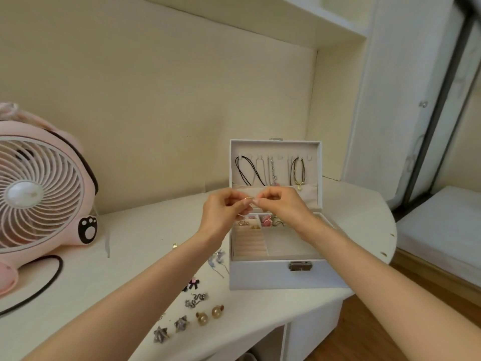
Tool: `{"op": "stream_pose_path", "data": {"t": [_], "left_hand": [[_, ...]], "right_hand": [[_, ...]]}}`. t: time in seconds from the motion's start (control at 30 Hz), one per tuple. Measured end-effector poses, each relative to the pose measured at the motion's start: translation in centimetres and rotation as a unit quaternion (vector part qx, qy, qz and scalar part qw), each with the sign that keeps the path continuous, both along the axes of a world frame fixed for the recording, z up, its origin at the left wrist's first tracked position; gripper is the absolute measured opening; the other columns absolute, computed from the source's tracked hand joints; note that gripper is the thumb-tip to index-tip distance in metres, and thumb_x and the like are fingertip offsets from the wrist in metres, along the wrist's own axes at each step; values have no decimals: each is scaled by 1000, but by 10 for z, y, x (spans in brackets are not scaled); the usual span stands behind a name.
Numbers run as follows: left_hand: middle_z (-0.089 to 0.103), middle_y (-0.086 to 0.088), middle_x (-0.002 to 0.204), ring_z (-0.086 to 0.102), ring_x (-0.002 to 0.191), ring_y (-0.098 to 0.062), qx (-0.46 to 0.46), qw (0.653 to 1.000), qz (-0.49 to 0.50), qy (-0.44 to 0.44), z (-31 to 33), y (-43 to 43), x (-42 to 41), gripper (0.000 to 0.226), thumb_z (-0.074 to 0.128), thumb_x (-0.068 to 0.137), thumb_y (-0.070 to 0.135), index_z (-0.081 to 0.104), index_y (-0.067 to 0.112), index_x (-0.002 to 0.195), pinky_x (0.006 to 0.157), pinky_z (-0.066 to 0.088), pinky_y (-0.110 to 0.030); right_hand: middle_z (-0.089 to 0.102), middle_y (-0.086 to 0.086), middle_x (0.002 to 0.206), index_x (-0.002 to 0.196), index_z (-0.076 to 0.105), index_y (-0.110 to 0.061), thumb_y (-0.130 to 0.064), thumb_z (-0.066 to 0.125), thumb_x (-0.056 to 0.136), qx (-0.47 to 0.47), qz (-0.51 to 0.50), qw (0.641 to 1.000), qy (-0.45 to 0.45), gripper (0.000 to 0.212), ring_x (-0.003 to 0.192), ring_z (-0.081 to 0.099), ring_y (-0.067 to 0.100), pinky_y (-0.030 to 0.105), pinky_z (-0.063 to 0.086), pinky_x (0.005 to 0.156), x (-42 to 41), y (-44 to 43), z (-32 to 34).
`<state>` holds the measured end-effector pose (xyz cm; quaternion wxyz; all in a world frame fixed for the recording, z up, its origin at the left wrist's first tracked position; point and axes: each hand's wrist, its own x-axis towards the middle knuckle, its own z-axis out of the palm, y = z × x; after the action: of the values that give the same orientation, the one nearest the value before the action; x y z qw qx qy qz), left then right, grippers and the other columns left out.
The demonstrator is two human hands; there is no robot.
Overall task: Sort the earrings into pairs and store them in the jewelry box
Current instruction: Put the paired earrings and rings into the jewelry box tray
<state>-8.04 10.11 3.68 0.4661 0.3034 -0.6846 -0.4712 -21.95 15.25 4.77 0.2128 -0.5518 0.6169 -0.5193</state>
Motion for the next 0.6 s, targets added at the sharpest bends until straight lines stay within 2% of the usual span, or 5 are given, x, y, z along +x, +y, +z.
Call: {"op": "stream_pose_path", "data": {"t": [0.07, 0.13, 0.23, 0.43, 0.6], "left_hand": [[67, -8, 71, 61, 60, -11, -38, 998, 34, -39, -2, -7, -1, 9, 68, 82, 8, 62, 12, 77, 53, 48, -13], [69, -6, 74, 63, 65, -12, -143, 974, 63, -164, -4, -18, 0, 5, 69, 81, 11, 65, 12, 78, 61, 51, -19], [70, -3, 85, 63, 81, -19, -263, 906, 64, -325, -11, -27, 0, 4, 65, 81, 11, 69, 13, 82, 76, 50, -31], [68, -1, 94, 58, 94, -21, -340, 856, 84, -381, -16, -26, -8, 11, 62, 82, 18, 67, 18, 92, 69, 38, -27], [66, 1, 95, 50, 97, -22, -413, 808, 110, -406, -18, -27, -12, 12, 60, 83, 20, 68, 20, 91, 70, 28, -27]], "right_hand": [[61, 0, 69, 80, 68, -9, -12, 70, 81, 20, -12, 1000, 17, 4, 63, 55, 8, 15, 45, 54, -2, -1, -4], [62, -1, 66, 77, 67, -13, -14, 70, 81, 36, -34, 996, 75, 5, 61, 57, 9, 10, 45, 53, -5, -2, -9], [66, -2, 70, 75, 68, -16, -17, 69, 81, 51, -47, 988, 139, 6, 69, 62, 10, 22, 51, 71, -12, -1, -17], [64, -6, 74, 78, 71, -15, -14, 67, 80, 59, -34, 981, 181, 5, 67, 50, 0, 17, 41, 63, -15, 2, -29], [66, -6, 77, 78, 71, -17, -15, 68, 80, 56, -34, 981, 181, 5, 71, 54, 1, 21, 43, 70, -19, 3, -31]]}}
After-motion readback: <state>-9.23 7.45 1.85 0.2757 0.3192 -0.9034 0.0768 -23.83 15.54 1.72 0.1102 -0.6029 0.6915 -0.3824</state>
